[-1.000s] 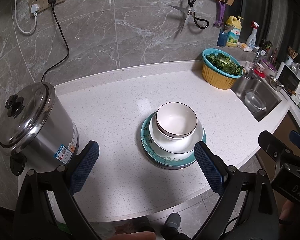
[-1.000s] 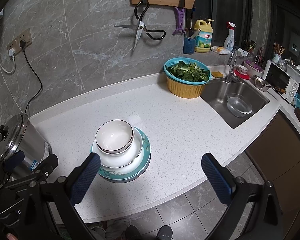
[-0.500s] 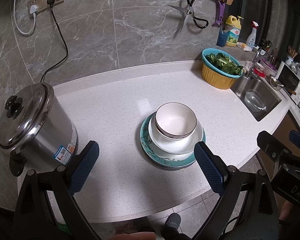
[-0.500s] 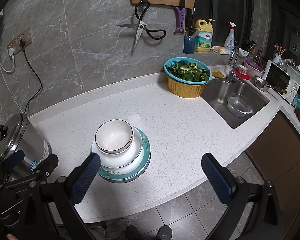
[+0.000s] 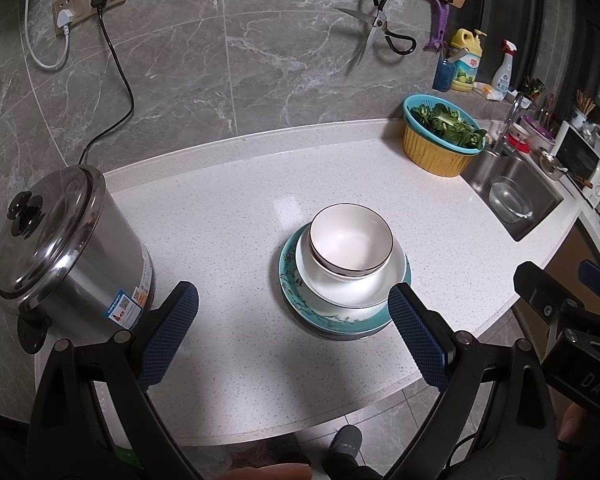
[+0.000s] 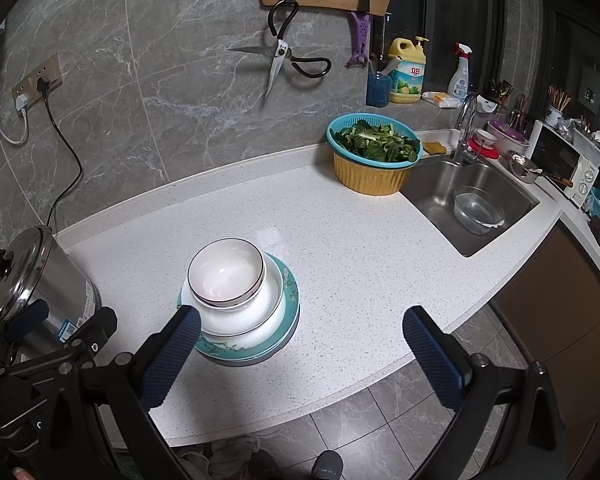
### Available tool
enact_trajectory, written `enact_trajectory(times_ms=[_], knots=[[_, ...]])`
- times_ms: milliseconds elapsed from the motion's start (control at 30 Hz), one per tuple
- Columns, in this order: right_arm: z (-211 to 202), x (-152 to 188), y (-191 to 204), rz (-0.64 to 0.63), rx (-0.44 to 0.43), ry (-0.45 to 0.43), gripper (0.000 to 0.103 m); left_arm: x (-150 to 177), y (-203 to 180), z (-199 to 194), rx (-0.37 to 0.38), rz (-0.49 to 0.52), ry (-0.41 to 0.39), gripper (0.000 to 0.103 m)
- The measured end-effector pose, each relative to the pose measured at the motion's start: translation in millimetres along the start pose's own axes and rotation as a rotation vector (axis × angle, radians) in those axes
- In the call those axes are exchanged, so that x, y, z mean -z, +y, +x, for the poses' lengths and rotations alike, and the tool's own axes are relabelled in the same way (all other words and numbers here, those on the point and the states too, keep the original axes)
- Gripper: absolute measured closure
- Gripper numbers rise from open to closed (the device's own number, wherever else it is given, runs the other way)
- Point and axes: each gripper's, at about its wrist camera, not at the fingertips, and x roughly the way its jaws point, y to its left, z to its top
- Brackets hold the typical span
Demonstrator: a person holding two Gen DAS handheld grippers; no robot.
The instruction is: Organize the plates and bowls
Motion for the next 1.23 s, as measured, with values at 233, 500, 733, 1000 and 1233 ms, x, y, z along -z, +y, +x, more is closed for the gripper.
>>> enact_trajectory(times_ms=[233,500,733,1000,1233], knots=[[0.1,0.0,-0.1,-0.001,0.0,0.001,0.0,-0.6,-0.5,1.5,0.004,0.006,0.0,0.006],[0.1,-0.5,-0.6,-0.002,-0.001,0.001,0.0,-1.3,-0.1,2.3,0.006,0.009,-0.001,0.006],[0.2,-0.9,-0.5,-0.003,0.0,0.001,0.0,-1.9,-0.2,2.0,0.005,0.009,0.001,0.006],[0.4,-1.6,-0.9,-0.005,-0.001,0.003,0.0,-4.5,2.4,2.8,0.005,0.002,0.0,0.006],[1.9,-0.9,-0.5,-0.006,-0.003,0.005,0.0,-4.7,2.0,2.6,0.005,0.001,-0.006,0.006]])
